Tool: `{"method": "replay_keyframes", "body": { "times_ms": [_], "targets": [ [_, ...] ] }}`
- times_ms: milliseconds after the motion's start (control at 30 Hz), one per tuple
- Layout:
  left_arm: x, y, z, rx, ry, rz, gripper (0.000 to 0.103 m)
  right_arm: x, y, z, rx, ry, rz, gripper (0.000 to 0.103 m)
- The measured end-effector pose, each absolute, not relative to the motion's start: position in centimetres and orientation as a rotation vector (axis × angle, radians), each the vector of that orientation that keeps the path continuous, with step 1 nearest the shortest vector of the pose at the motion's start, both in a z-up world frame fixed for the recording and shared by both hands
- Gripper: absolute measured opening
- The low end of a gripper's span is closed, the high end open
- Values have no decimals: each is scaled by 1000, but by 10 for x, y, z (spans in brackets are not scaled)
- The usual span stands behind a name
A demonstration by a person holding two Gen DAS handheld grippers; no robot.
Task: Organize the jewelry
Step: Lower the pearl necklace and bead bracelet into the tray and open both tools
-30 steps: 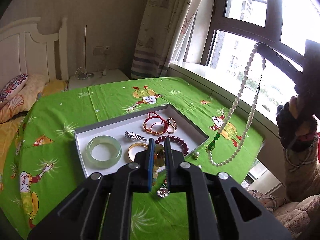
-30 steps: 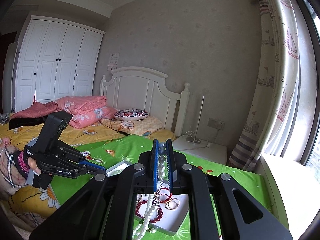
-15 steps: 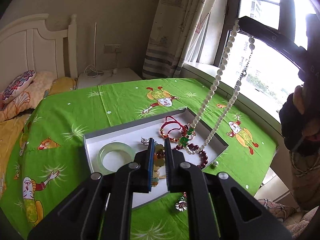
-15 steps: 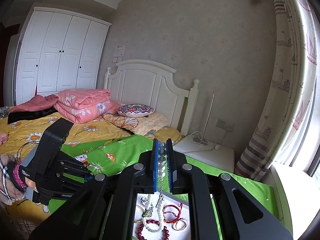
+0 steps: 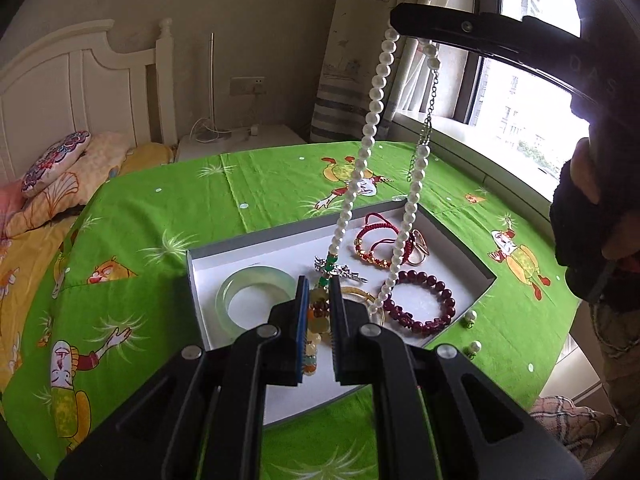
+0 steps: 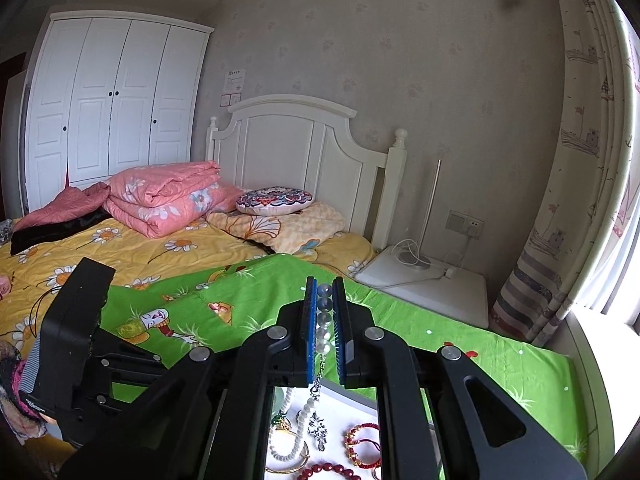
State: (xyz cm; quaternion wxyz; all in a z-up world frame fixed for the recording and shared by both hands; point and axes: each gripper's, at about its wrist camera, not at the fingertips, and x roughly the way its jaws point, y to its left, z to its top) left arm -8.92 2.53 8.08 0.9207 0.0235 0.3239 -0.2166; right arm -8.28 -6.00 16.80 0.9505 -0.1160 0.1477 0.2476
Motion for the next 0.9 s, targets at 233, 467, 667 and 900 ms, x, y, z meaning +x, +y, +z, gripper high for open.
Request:
{"method": "replay_keyframes", "body": {
  "times_ms": [233, 467, 667, 900],
  "targets": [
    [-87, 22, 75, 63, 668, -432, 9, -56, -62, 143, -195, 387, 492, 10],
    [-83, 25, 69, 59, 679, -416, 9, -44, -60, 125, -184, 449, 489, 10],
    [-80, 20, 60, 54, 696, -418, 9, -32, -59, 97, -214, 525, 473, 10],
    [-68, 16, 46, 18, 727, -434, 10, -15, -68, 56, -208, 656, 460, 10]
  ]
}}
